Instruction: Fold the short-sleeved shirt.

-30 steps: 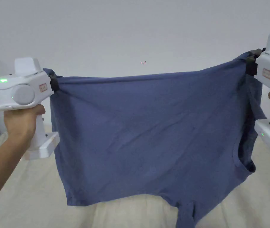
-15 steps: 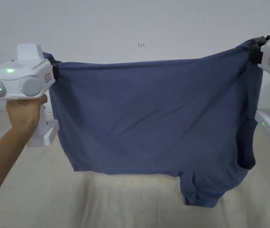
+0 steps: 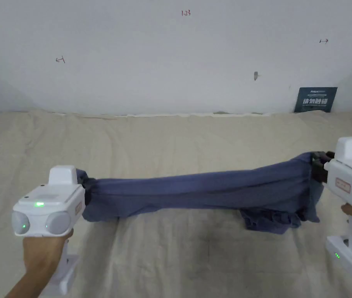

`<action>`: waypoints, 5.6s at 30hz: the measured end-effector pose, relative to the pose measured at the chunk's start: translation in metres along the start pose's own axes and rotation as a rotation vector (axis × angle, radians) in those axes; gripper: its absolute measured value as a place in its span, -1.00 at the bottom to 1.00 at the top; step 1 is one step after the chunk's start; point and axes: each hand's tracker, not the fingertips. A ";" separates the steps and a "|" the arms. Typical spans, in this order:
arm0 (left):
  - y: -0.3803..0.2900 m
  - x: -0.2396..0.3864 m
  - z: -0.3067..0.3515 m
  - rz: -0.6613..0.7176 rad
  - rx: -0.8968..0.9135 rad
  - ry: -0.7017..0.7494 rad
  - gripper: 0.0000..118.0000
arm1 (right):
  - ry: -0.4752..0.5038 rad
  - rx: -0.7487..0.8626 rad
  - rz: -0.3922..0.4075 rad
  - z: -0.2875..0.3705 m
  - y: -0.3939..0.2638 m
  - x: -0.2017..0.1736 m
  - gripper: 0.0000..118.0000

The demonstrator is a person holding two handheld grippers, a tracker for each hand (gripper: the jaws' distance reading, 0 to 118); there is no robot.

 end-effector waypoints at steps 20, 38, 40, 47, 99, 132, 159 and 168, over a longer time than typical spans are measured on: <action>-0.227 -0.031 0.176 0.046 -0.328 -0.040 -0.97 | 0.009 -0.361 -0.185 0.204 -0.253 0.002 -0.93; -0.167 -0.024 0.229 0.233 -0.125 -0.018 0.89 | -0.106 -0.160 -0.181 0.222 -0.190 -0.004 0.79; -0.139 -0.018 0.242 0.238 -0.006 -0.034 0.89 | -0.109 -0.040 -0.139 0.240 -0.155 -0.023 0.79; -0.079 0.010 0.277 0.124 0.253 -0.045 0.23 | -0.166 0.232 -0.005 0.277 -0.096 -0.064 0.51; -0.219 -0.031 0.206 0.132 -0.344 -0.043 -0.93 | -0.131 -0.438 -0.036 0.203 -0.249 -0.040 0.76; -0.122 -0.010 0.009 0.083 -0.389 -0.019 -0.93 | -0.143 -0.416 0.028 0.016 -0.168 -0.042 -0.86; -0.041 0.029 0.214 0.000 0.202 -0.084 0.70 | -0.163 0.196 0.021 0.225 -0.067 -0.071 0.68; -0.061 0.037 0.261 -0.029 0.290 -0.109 -1.00 | -0.189 0.289 0.088 0.268 -0.086 -0.080 -0.98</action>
